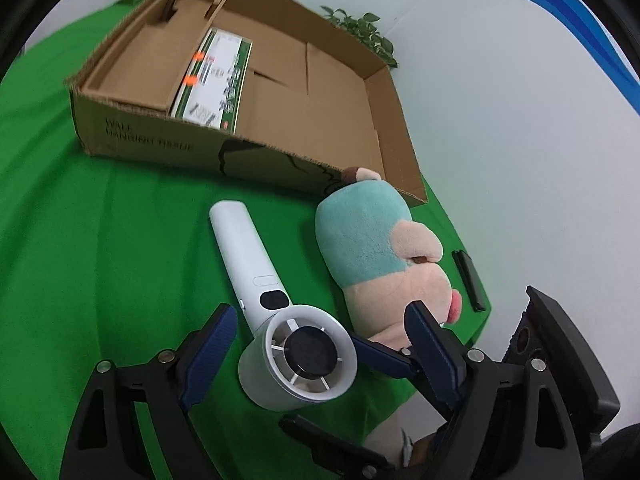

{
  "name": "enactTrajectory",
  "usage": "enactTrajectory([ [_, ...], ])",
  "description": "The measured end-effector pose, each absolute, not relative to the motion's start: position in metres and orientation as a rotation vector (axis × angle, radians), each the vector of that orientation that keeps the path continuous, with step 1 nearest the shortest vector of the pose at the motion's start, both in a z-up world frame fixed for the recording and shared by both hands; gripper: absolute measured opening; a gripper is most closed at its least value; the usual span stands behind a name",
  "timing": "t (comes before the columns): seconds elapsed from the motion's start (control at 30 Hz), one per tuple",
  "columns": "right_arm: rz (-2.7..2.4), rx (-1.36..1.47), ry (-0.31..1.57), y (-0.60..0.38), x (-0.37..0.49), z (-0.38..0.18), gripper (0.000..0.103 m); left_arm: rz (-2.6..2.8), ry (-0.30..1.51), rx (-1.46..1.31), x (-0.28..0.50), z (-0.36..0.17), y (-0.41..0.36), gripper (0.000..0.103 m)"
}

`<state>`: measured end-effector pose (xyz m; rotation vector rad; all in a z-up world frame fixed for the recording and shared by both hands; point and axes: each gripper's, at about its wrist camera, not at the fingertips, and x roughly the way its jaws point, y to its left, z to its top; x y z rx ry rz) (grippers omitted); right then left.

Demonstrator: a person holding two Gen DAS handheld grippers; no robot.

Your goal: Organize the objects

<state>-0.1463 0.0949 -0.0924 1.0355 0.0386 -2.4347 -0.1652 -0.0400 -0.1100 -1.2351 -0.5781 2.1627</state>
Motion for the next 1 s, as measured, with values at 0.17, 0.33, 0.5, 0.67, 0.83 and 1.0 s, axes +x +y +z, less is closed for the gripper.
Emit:
enactTrajectory([
  [0.17, -2.432, 1.045, 0.128, 0.083, -0.142, -0.097, 0.053, 2.101, -0.615, -1.275, -0.174, -0.125, -0.037, 0.077],
  [0.33, -2.445, 1.038, 0.136, 0.083, -0.130, -0.093, 0.052, 2.087, -0.613, -1.274, -0.164, -0.126, -0.033, 0.076],
  [0.5, -2.425, 1.036, 0.157, 0.086, -0.104, -0.090, 0.053, 2.071, -0.600, -1.288, -0.143, -0.127, -0.027, 0.076],
  [0.67, -2.410, 1.089, 0.110, 0.096, -0.095, -0.088, 0.053, 2.044, -0.646, -1.324, -0.144, -0.129, -0.030, 0.075],
  [0.83, -2.414, 1.101, 0.098, 0.092, -0.095, -0.080, 0.054, 2.020, -0.771, -1.389, -0.171, -0.144, -0.041, 0.075],
  [1.0, -2.422, 1.100, 0.105, 0.088, -0.091, -0.077, 0.052, 1.950, -0.768, -1.431, -0.176, -0.158, -0.035, 0.064],
])
